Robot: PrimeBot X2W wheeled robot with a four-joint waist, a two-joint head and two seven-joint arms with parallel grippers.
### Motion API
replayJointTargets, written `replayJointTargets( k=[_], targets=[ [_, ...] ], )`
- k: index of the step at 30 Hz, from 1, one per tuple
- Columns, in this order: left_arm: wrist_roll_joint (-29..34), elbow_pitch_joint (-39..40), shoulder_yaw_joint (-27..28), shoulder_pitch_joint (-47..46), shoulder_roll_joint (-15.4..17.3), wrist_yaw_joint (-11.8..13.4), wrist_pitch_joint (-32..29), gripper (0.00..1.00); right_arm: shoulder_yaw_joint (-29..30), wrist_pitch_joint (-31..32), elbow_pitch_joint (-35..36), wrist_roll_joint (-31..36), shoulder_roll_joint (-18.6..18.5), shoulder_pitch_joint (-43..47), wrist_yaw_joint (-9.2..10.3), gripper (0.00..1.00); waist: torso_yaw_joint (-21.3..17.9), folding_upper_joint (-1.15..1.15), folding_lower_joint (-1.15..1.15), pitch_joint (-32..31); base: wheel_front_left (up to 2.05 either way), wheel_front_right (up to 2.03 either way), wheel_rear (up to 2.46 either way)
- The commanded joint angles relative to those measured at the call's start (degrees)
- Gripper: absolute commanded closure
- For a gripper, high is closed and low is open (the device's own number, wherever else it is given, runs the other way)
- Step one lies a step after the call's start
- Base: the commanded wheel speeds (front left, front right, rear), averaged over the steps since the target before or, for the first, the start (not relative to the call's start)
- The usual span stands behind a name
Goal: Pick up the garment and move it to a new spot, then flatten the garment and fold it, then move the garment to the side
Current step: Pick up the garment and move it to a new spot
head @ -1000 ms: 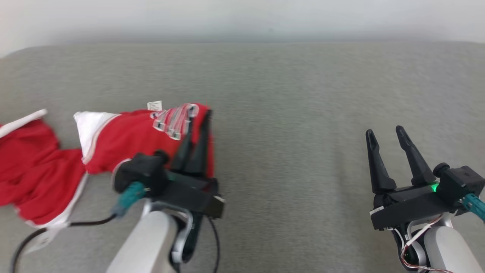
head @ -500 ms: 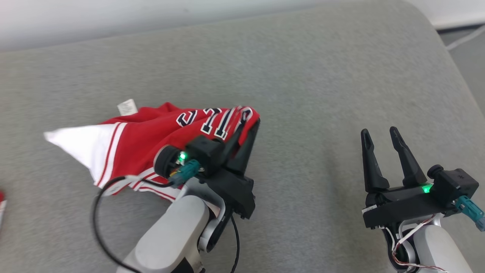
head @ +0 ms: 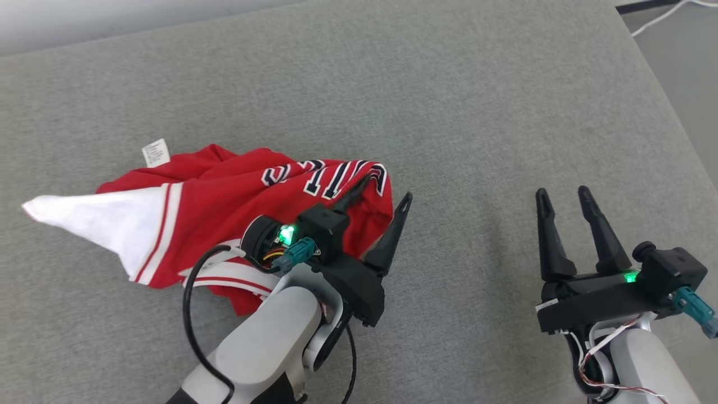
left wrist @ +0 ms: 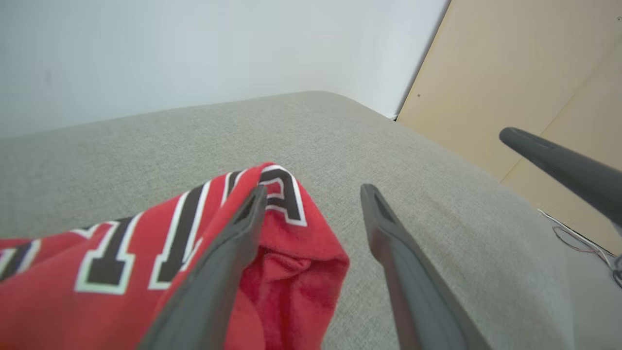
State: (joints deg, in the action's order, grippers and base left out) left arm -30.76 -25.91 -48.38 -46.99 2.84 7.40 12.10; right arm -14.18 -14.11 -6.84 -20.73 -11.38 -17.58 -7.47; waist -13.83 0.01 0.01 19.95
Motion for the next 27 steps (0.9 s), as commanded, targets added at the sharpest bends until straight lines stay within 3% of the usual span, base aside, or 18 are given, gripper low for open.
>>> replayJointTargets(
  k=[1, 5, 10, 18, 27],
  targets=[
    [-0.73, 0.27, -0.10, -0.36, 0.11, 0.29, 0.55, 0.00, 0.12, -0.13, -0.05, 0.01, -0.45, 0.01, -0.04, 0.00, 1.38, -0.01, -0.01, -1.28, 0.00, 0.00, 0.00],
    [-0.07, 3.19, 1.83, 0.41, 0.68, 2.29, 2.21, 0.00, 1.07, 0.01, 0.03, 0.58, -0.90, 0.90, -0.04, 0.00, 3.40, -0.01, -0.01, -3.09, 0.00, 0.00, 0.00],
    [1.50, 10.51, 8.31, 4.60, 4.97, 7.42, 2.93, 0.00, 1.69, 0.82, 0.90, 1.23, -1.21, 2.27, -0.04, 0.00, 6.22, -0.01, -0.01, -5.72, 0.00, 0.00, 0.00],
    [3.15, 19.17, 19.38, 12.79, 11.66, 12.82, 2.93, 0.00, 1.59, 1.53, 2.22, 2.38, -1.16, 3.57, -0.04, 0.00, 8.79, -0.01, -0.01, -8.19, 0.00, 0.00, 0.00],
    [4.18, 24.92, 27.76, 24.08, 17.80, 15.41, 2.94, 0.00, 0.17, 1.98, 2.66, 3.59, -1.37, 4.89, -0.04, 0.00, 9.75, -0.01, -0.01, -11.31, 0.00, 0.00, 0.00]
  ],
)
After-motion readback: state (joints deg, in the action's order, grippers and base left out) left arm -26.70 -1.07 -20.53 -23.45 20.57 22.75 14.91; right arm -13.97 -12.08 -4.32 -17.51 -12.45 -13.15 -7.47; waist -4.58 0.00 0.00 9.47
